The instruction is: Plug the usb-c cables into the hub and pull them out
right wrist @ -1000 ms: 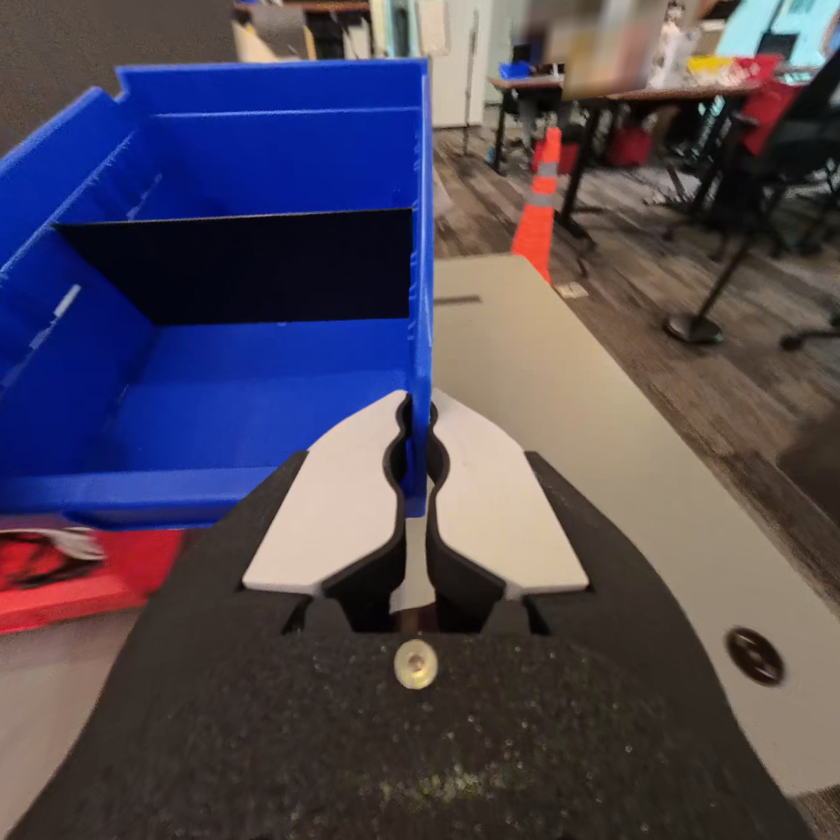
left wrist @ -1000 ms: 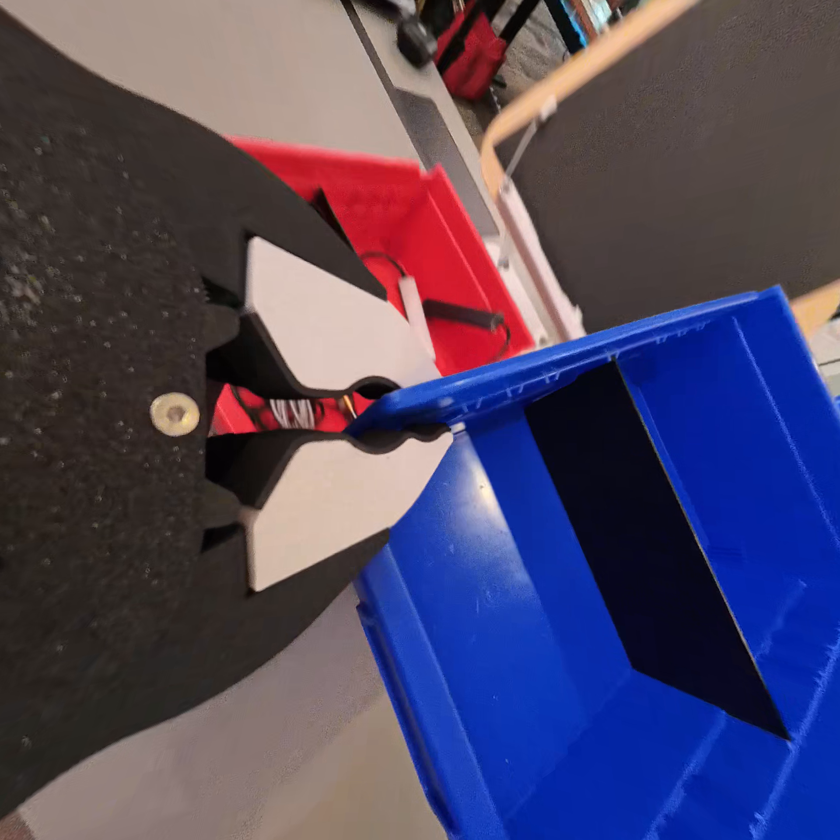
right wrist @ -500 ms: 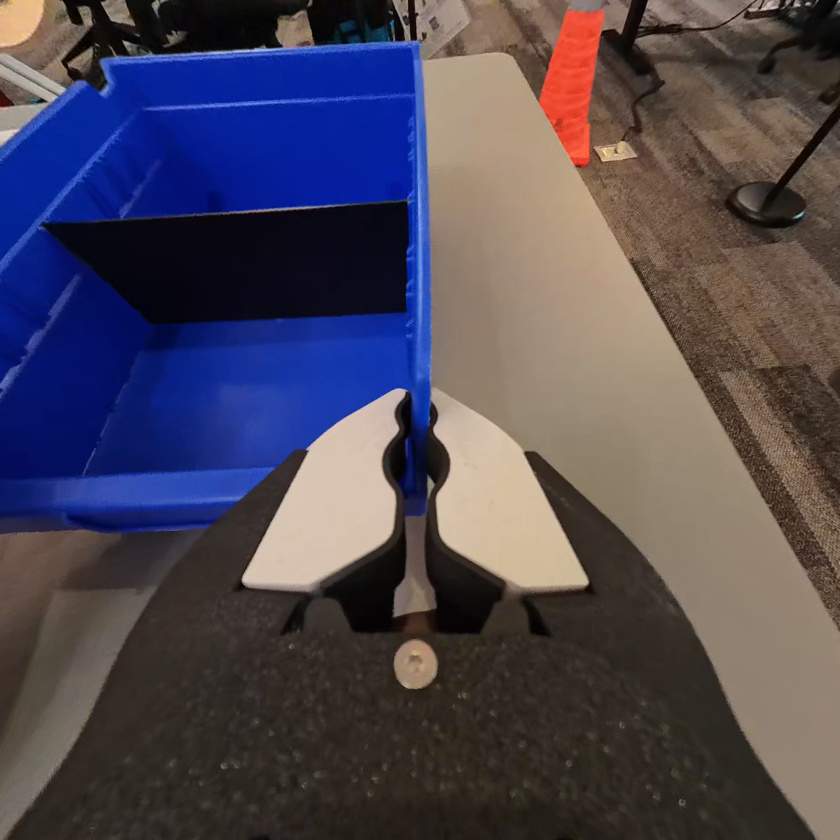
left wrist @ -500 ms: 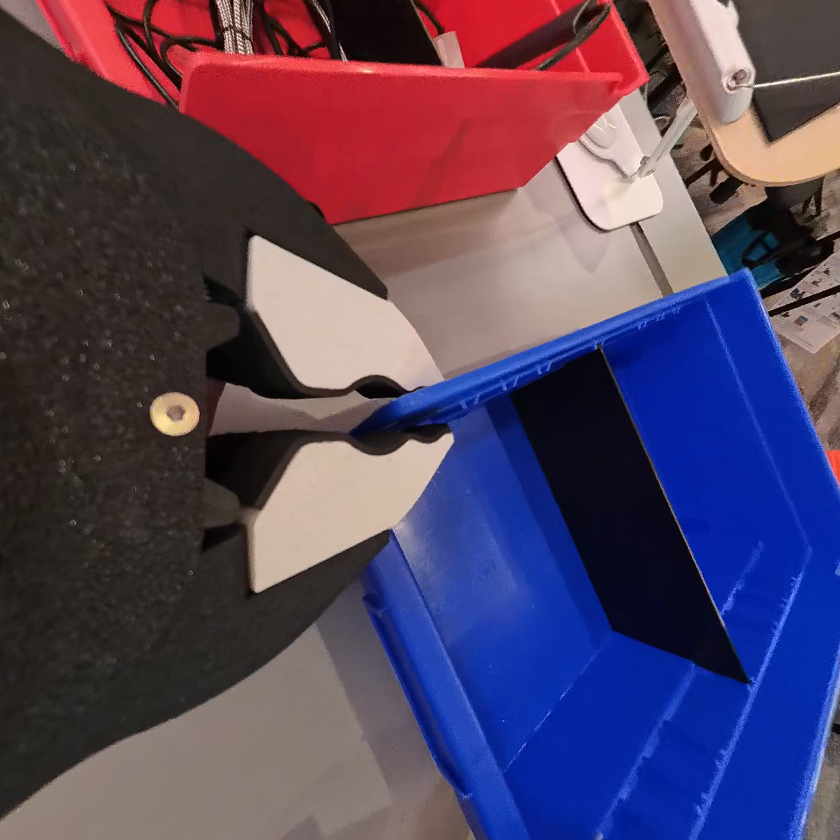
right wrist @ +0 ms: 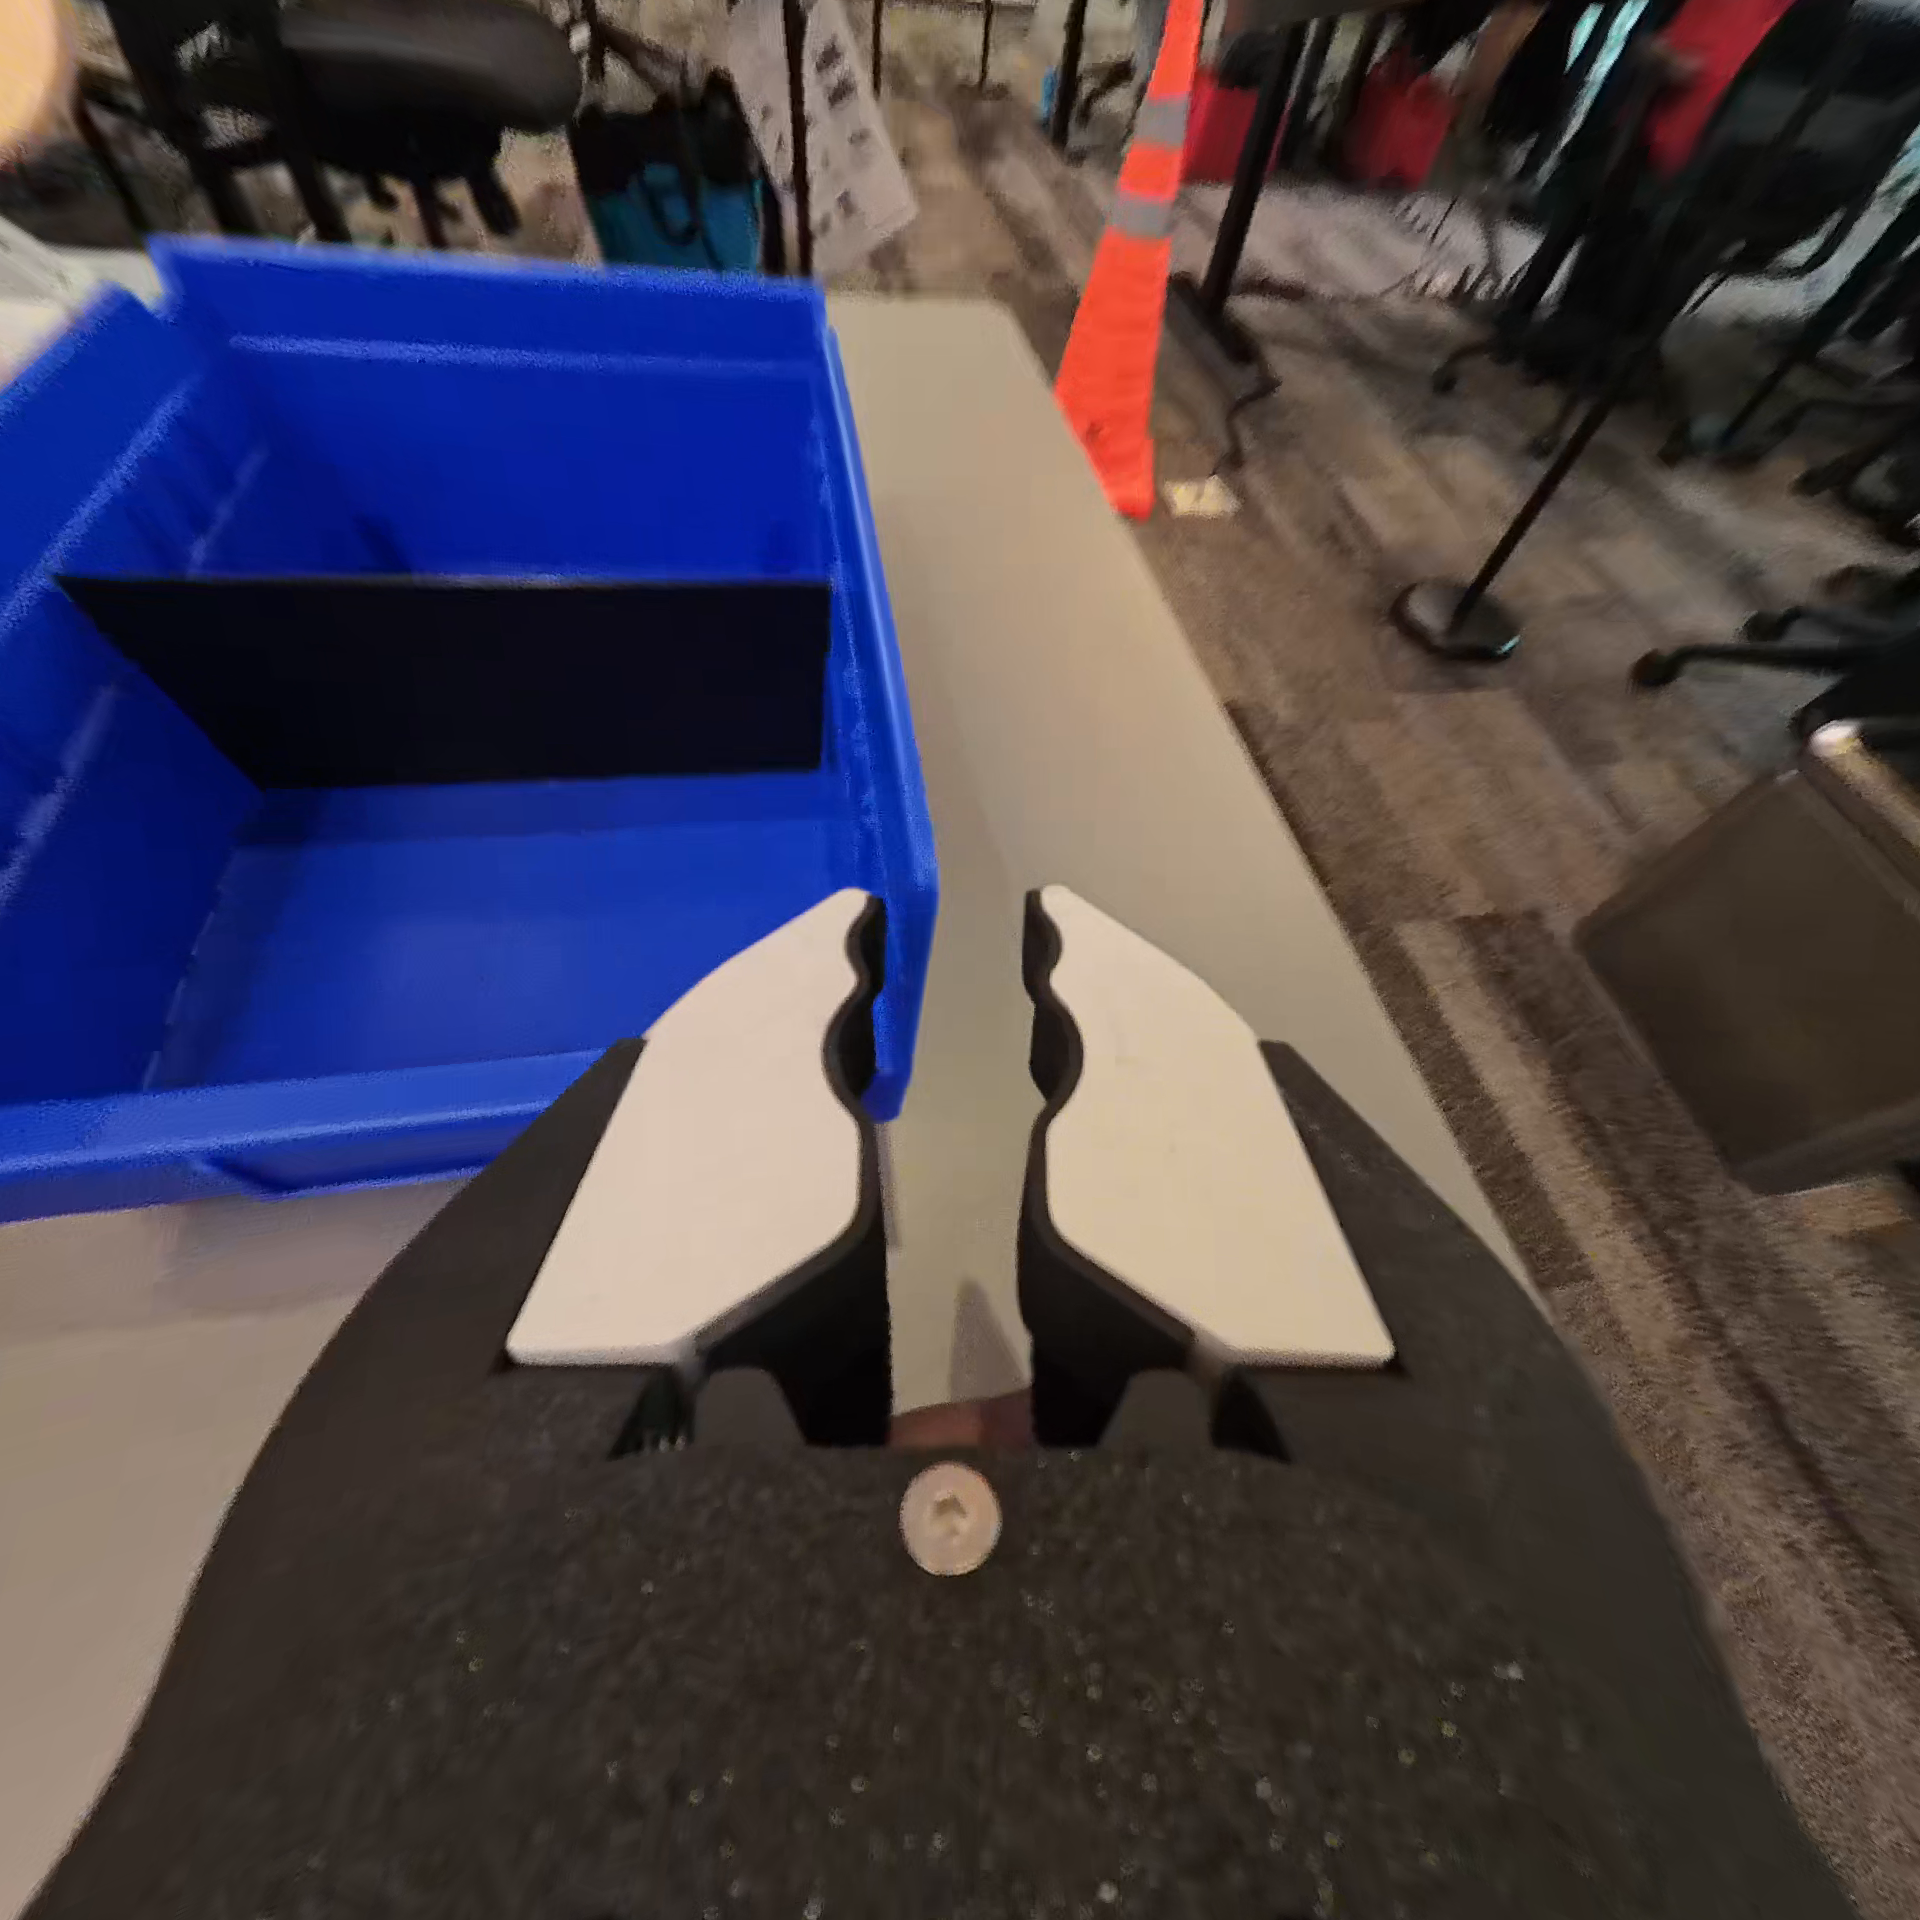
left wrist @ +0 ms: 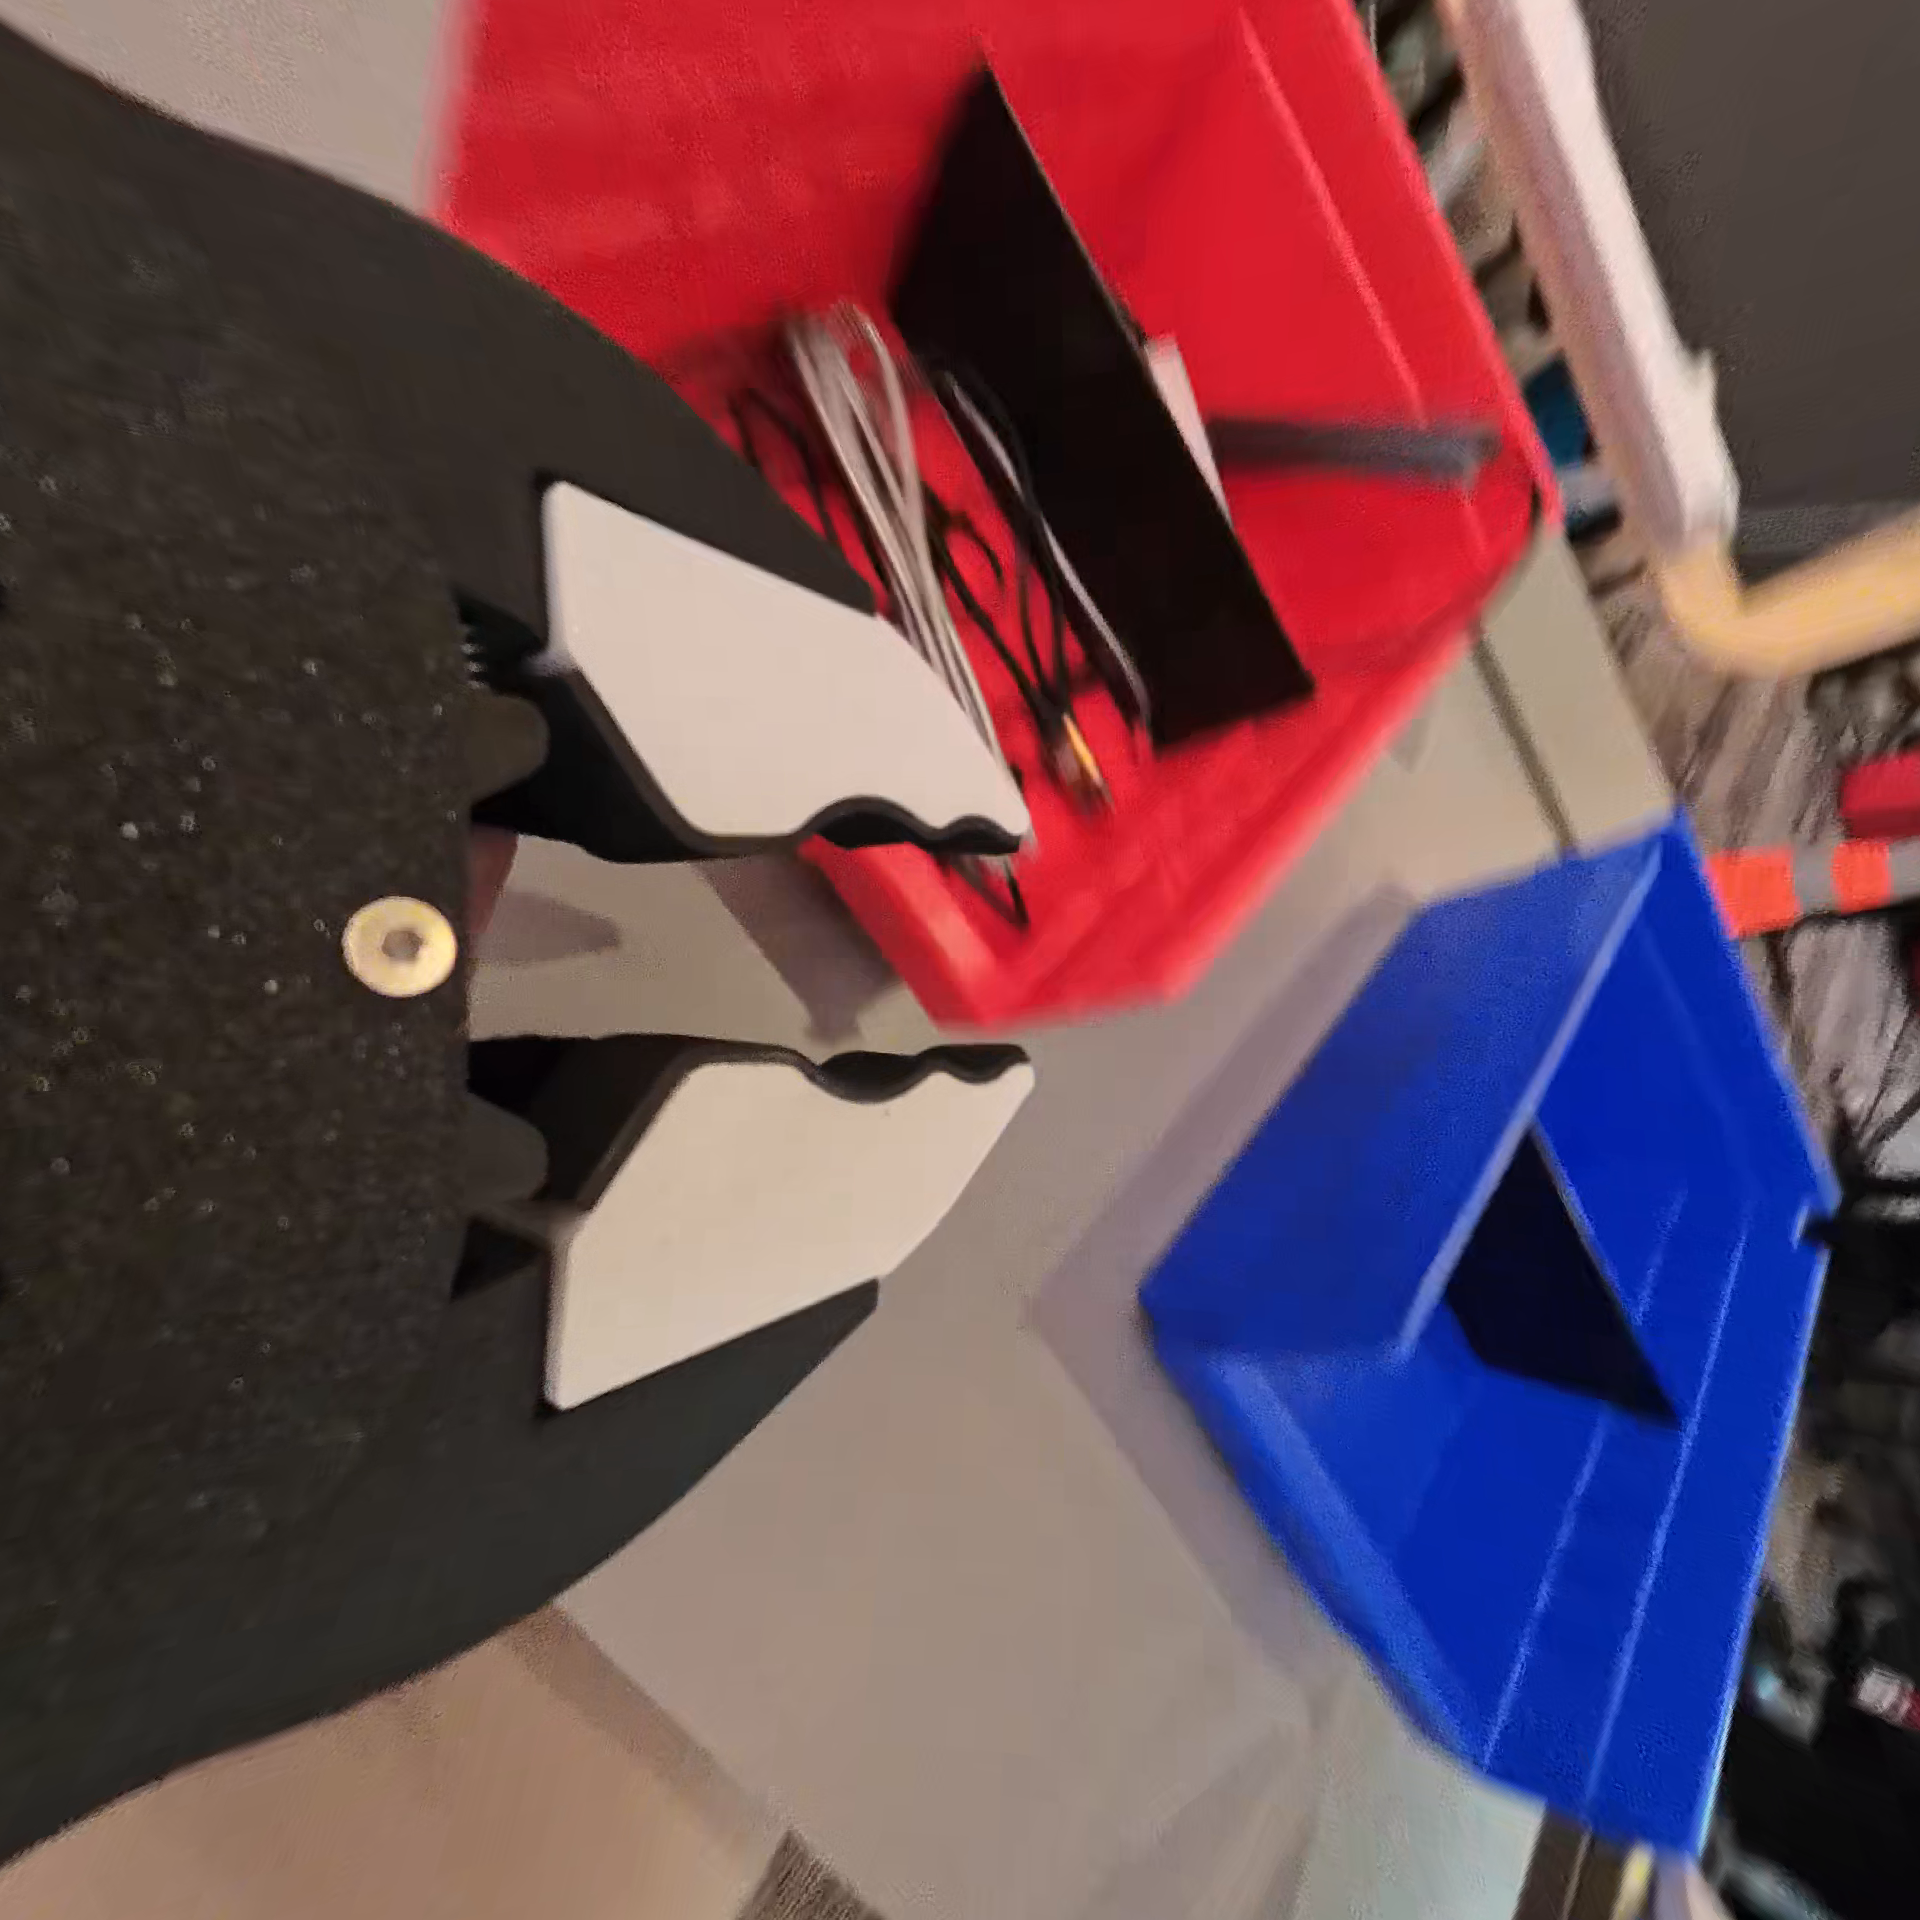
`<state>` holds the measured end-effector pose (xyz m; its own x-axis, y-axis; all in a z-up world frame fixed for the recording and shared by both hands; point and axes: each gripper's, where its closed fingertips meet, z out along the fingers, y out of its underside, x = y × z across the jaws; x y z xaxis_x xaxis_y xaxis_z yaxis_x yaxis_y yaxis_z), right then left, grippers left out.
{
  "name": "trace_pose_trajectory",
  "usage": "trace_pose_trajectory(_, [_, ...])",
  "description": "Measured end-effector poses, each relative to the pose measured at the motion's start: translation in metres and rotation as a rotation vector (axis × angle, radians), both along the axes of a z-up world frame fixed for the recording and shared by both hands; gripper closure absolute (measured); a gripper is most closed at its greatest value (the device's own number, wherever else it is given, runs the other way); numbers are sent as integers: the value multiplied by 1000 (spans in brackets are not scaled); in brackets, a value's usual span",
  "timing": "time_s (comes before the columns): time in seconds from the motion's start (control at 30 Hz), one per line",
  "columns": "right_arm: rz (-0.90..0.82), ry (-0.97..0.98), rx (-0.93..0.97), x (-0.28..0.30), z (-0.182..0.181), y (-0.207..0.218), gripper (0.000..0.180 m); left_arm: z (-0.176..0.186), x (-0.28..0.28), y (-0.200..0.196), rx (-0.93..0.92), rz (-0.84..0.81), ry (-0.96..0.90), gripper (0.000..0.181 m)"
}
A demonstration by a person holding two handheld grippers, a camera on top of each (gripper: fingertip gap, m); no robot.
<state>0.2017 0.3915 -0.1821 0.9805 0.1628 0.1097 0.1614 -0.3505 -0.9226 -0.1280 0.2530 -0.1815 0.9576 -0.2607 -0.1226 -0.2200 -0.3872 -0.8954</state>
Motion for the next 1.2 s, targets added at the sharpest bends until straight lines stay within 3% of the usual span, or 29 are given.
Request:
trace_pose_trajectory(0.07, [27,-1,85,-25,29,-14,154,7,-66,-19,37,119,-12,144])
trace_pose_trajectory(0.17, [285,97,86,-128,48,-48,154,-2,-143,-35,33,283,-106,133])
trace_pose_trajectory(0.27, [579,197,-35,-252,29,-97,143,-12,-159,-29,13,257,-161,150])
trace_pose_trajectory(0.37, [634,196,-132,-322,-5,-118,139,-19,-166,-22,-14,272,-157,142])
trace_pose_trajectory(0.57, [429,138,-146,-343,-28,-97,136,27,-217,-41,238,406,-158,145])
trace_pose_trajectory(0.7, [369,76,-136,-343,-37,-88,153,-18,-222,-23,26,302,-181,126])
trace_pose_trajectory(0.77, [367,28,-118,-343,-41,-86,172,-35,-215,-15,-46,257,-163,137])
trace_pose_trajectory(0.87, [354,-25,-73,-343,-40,-85,172,-44,-198,-4,-89,183,-153,173])
trace_pose_trajectory(0.97, [335,13,-71,-349,-38,-85,173,-45,-207,1,-74,248,-13,176])
trace_pose_trajectory(1.07, [333,56,-30,-366,-24,-88,175,-29,-222,-3,-26,312,-71,178])
trace_pose_trajectory(1.2, [387,100,-63,-420,-15,-101,175,-8,-272,-24,49,430,-9,178])
